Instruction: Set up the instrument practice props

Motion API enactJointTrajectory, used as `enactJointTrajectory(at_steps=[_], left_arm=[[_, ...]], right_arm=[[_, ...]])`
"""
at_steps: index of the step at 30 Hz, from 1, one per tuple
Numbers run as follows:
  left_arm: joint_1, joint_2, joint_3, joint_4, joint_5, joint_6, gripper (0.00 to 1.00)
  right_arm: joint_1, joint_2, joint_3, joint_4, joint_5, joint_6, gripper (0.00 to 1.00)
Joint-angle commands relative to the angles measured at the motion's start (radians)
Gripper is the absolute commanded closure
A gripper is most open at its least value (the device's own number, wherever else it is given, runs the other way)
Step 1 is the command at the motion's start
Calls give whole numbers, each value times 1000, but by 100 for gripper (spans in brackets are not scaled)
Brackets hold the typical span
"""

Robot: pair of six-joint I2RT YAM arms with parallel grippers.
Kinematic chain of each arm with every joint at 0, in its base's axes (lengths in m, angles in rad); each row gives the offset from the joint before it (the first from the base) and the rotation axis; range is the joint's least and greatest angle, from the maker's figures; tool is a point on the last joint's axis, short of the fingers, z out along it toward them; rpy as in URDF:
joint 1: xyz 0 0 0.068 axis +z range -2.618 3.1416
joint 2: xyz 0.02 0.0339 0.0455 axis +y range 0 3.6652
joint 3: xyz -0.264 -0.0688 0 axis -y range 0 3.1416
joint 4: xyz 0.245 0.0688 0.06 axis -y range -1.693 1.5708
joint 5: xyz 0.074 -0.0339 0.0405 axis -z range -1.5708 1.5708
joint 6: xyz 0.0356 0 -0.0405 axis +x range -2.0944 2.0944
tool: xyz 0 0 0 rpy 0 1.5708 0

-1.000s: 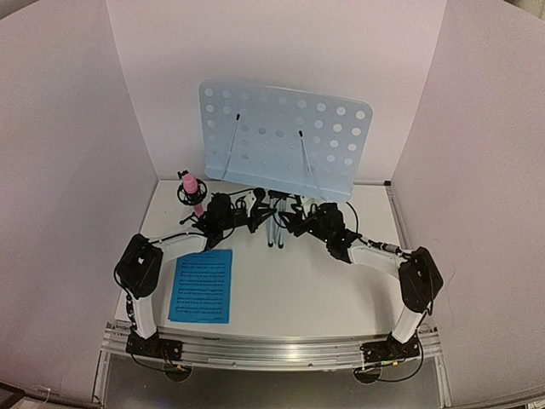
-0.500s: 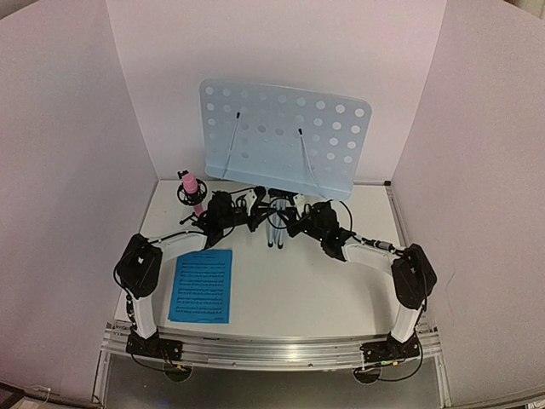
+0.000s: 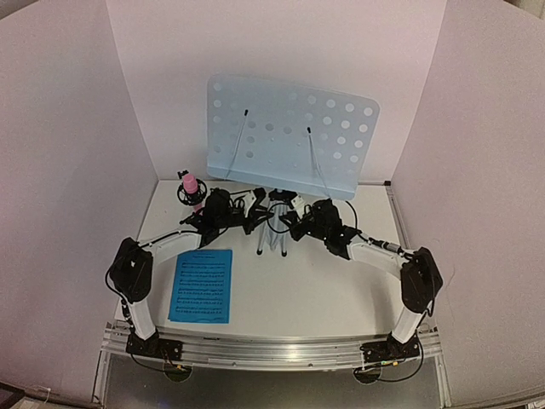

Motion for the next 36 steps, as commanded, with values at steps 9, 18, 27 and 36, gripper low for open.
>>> enactJointTrajectory(at_steps=[9,18,27,36], left_arm=[[38,-152,-69,-108,-17,24,100],[36,-169,-8,-301,-35,90,100],[29,-171,54,-429,-49,93,100],[29,-185,58,-563,-78,235,100]], right_arm=[[-56,-165,86,-441,66,-183,100],[-79,-239,23,-532,78,-238,100],[-104,-253,31,-620,30,-249,100],[-119,-239,29,-682,58,-323,100]])
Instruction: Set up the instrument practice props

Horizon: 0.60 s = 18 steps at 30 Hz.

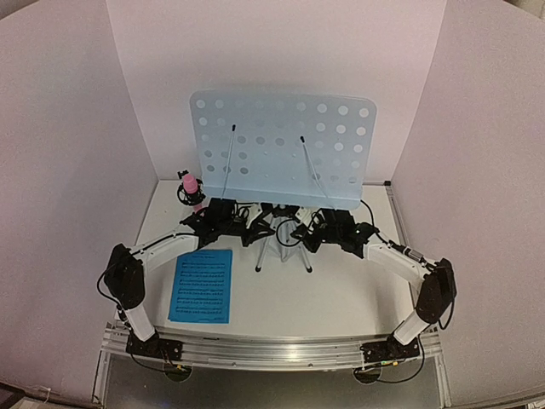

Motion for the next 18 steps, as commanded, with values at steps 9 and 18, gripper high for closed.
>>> enactJointTrajectory(at_steps=[9,18], left_arm=[[97,-88,107,-380,-122,205,100],[93,-42,49,-158,-96,101,100]], right_arm=[[-120,-34,23,-215,110,-88,100],[-132,15,6,-125,35,11,100]])
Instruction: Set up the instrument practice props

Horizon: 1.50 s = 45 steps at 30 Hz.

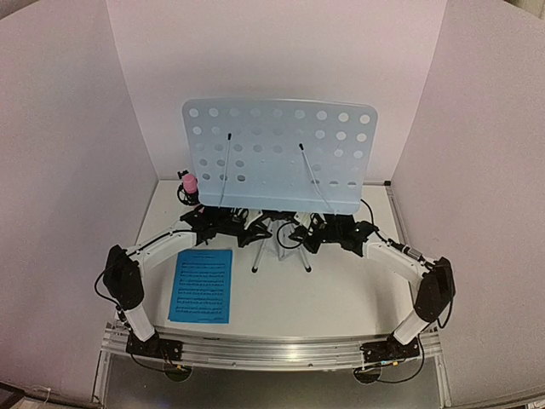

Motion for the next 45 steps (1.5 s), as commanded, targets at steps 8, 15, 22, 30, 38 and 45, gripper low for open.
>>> enactJointTrajectory(at_steps=[8,15,22,30,38,45], left_arm=[[89,-32,-192,322,-53,-38,88],[72,2,-255,432,-40,-67,74],[51,54,-272,537,-67,-101,60],[-2,93,-269,672,-27,-151,43],[-29,132,-295,739,-35,-186,40],[-31,192,-236,788,-110,-248,81]], right_arm=[[-118,11,-33,-64,102,72,100],[-119,27,-12,-64,94,65,100],[-114,29,-14,-57,92,65,100],[-86,23,-45,0,115,97,100],[-66,29,-60,37,118,129,100],[-60,15,-83,39,123,134,100]])
